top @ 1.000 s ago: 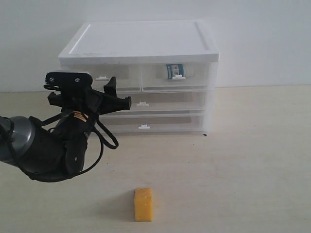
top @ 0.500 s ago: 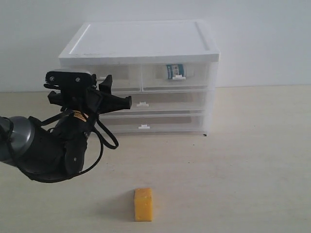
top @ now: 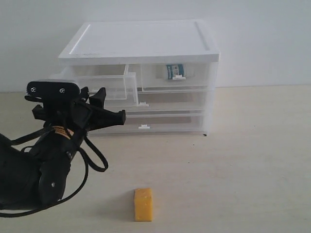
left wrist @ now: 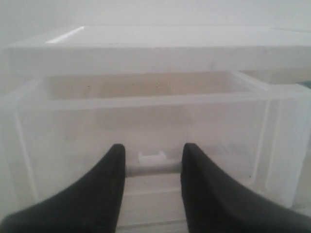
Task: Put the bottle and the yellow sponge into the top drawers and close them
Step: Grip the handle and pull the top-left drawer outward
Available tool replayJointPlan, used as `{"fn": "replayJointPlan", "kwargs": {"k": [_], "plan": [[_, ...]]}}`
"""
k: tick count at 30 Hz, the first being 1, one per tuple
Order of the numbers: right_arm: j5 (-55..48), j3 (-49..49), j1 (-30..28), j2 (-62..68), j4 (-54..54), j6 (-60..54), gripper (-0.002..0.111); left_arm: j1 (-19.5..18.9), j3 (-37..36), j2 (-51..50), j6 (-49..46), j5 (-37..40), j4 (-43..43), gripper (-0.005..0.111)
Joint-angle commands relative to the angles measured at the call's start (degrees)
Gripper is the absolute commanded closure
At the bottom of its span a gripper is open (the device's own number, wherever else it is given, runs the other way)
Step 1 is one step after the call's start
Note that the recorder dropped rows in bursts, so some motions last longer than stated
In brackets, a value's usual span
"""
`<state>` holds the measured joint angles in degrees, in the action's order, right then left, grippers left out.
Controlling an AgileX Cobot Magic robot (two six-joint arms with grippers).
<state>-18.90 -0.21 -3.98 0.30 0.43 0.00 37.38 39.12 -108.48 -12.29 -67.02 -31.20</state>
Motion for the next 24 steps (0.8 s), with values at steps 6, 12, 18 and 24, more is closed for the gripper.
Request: {"fn": "replayJointPlan", "kwargs": {"k": [6, 12, 18, 24], "plan": [[0.4, 0.21, 0.09, -0.3, 0.16, 0.0, 0.108, 4.51, -6.9, 4.5, -0.13, -2.94, -4.4, 0.102], [0.4, 0.21, 0.09, -0.3, 0.16, 0.0, 0.108, 5.96, -8.86, 5.32, -0.13, -2.94, -4.42, 0.102], [0.4, 0.21, 0.09, -0.3, 0.16, 0.0, 0.108, 7.29, -9.69, 5.34, 0.04, -2.94, -4.41, 0.102], [0.4, 0.21, 0.09, -0.3, 0.16, 0.0, 0.108, 7.29, -9.79, 5.34, 0.04, -2.94, -6.98, 0.073]]}}
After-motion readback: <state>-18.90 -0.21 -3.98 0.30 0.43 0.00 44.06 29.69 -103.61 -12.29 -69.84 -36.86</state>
